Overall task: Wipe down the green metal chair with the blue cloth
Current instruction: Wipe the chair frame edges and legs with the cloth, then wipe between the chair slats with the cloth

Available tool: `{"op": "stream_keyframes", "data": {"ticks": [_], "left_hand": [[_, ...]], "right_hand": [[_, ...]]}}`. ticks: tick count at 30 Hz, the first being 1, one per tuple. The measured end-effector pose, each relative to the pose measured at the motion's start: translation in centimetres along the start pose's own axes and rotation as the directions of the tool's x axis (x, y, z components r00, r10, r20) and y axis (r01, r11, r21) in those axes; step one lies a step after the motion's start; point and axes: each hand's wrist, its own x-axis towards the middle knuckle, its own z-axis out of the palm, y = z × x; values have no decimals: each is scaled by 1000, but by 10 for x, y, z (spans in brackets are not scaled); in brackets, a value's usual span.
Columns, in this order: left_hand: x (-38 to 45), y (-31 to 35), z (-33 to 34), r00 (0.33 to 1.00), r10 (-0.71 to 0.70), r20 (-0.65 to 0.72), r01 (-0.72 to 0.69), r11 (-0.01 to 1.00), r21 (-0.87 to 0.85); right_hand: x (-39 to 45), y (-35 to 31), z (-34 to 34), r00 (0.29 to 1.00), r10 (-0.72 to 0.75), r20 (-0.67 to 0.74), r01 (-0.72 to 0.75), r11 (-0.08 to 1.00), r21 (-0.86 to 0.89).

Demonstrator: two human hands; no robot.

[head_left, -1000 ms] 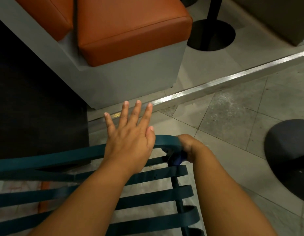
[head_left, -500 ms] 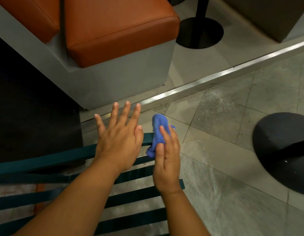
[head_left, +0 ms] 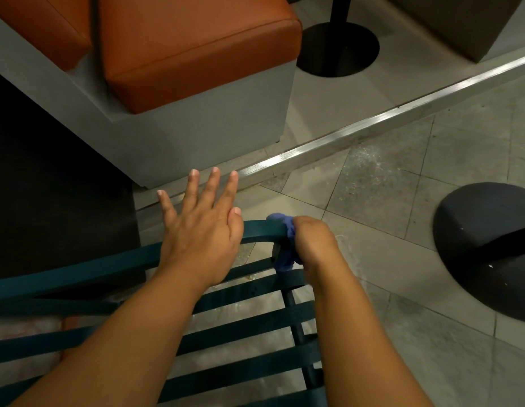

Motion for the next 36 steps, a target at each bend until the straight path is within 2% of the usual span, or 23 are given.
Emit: {"op": "stream_keyframes", "data": {"ticks": [2, 4, 6, 7, 9, 10, 11, 13, 15, 17, 19, 21, 23, 25, 27, 29, 33, 34, 36], "left_hand": [[0, 0, 0, 1000, 1, 0, -1, 1000, -3], [0, -1, 0, 1000, 2, 7, -2, 1000, -7], [0, 0, -1, 1000, -1, 13, 1, 1000, -11], [0, 0, -1, 1000, -2, 19, 2, 1000, -10], [0, 1, -2, 999, -1, 34, 1, 1000, -11], [0, 1, -2, 999, 0, 40, 1, 1000, -18], [-1, 1, -3, 999, 1, 42, 0, 1000, -28], [-1, 2, -4, 999, 1, 39, 0, 999, -38], [0, 2, -5, 999, 6, 47, -5, 999, -32], [-1, 2, -6, 998, 24, 49, -21, 999, -47], [-4, 1, -7, 997, 74, 27, -72, 995, -67], [-12, -4, -9, 990, 141, -15, -142, 988, -64], [-26, -12, -9, 985, 159, -62, -163, 984, -69], [-45, -24, -7, 985, 134, -110, -143, 986, -86], [-67, -40, -3, 979, 115, -165, -129, 989, -73], [-92, -55, 7, 974, 108, -197, -117, 993, -32], [-142, -77, 38, 988, 91, -126, -95, 995, -26], [-152, -81, 45, 994, 77, -83, -80, 996, -31], [-166, -88, 59, 998, 21, 51, -20, 1000, -13]], "right_hand": [[-34, 9, 8, 962, -123, -245, 151, 984, 98], [-66, 30, 15, 850, -277, -448, 337, 940, 58], [-72, 56, 21, 778, -362, -513, 366, 925, -99], [-68, 70, 26, 786, -352, -508, 318, 935, -155], [-53, 94, 41, 880, -256, -401, 166, 955, -246], [-46, 104, 52, 920, -217, -325, 95, 931, -353], [-41, 113, 64, 934, -208, -289, 55, 886, -460], [-35, 126, 82, 917, -268, -297, 33, 790, -613], [-37, 128, 96, 885, -385, -262, 79, 679, -730], [-44, 125, 119, 880, -464, -106, 188, 543, -818], [-50, 116, 147, 889, -450, 77, 281, 405, -870], [-52, 105, 169, 885, -399, 238, 380, 328, -865], [-52, 101, 177, 825, -393, 406, 521, 250, -816], [-50, 104, 166, 772, -417, 480, 587, 177, -790], [-48, 112, 145, 779, -491, 390, 552, 242, -798], [-46, 121, 125, 816, -536, 215, 451, 360, -817], [-48, 125, 126, 876, -469, -116, 182, 544, -819], [-49, 124, 136, 886, -444, -136, 151, 552, -820], [-51, 122, 160, 895, -442, -54, 180, 470, -864]]}}
